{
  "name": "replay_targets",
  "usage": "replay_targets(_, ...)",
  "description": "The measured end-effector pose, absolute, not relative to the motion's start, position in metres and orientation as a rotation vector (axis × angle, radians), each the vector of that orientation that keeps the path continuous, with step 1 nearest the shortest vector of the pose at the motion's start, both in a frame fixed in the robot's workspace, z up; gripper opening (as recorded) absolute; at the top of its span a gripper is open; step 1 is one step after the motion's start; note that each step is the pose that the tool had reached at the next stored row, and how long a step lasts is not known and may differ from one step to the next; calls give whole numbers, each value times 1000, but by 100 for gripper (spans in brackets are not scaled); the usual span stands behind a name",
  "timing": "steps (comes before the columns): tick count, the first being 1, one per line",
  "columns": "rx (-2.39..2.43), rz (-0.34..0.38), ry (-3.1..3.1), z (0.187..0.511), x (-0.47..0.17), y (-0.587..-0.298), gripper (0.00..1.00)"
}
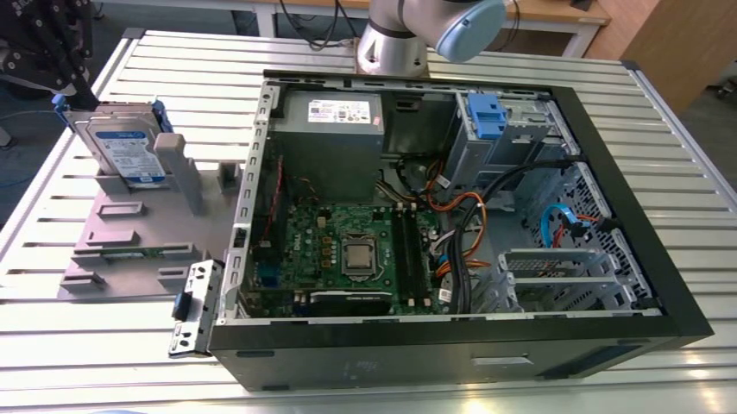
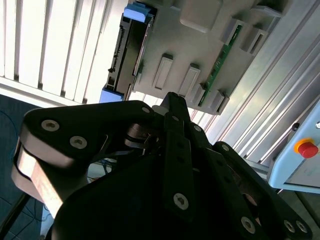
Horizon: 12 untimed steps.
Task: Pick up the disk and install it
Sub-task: 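Pick up the disk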
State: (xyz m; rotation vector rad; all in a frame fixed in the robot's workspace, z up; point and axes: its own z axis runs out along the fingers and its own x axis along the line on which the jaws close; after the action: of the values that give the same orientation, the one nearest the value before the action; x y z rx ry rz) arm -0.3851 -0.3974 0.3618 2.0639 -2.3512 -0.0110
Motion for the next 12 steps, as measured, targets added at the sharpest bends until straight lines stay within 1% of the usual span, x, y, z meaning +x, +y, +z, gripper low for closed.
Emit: replay_targets(12, 2073, -11, -2343, 362, -385, -397, 11)
